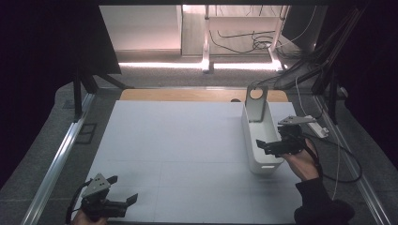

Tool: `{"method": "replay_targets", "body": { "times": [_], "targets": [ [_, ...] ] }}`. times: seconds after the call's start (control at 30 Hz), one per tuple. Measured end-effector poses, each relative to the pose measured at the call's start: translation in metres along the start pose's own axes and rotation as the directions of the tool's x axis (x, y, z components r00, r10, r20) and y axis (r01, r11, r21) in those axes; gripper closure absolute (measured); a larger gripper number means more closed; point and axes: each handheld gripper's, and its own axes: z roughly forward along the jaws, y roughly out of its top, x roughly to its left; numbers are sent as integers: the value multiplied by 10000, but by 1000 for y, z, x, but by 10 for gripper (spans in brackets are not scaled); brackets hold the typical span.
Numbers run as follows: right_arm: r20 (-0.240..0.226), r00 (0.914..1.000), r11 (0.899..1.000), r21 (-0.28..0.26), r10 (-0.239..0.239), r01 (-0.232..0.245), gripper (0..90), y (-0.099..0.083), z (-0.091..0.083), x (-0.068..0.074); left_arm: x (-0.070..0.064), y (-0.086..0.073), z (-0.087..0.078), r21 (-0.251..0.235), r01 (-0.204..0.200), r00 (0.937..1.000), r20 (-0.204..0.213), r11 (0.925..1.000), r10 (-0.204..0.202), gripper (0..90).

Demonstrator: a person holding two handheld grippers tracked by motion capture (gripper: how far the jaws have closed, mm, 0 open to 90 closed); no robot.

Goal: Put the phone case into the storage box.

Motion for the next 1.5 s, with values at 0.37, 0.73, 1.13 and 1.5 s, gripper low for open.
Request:
{"method": "replay_targets", "body": {
  "times": [0.37,0.73,1.13,1.5],
  "targets": [
    [217,9997,10000,-11,92,-92,0,-22,-19,10,0,0,0,-5,2,10000,2,10000,-2,0],
    [303,9995,10000,-31,76,-75,0,-39,-31,21,1,0,0,-51,51,10000,70,10000,-50,0],
    [270,9994,9996,-199,202,-197,0,-59,-49,27,1,0,-1,-88,113,9999,77,9999,-112,0],
    [306,9977,9980,-164,610,-605,0,-86,-61,28,1,0,0,-97,98,9999,34,9999,-97,0]
  ]
}}
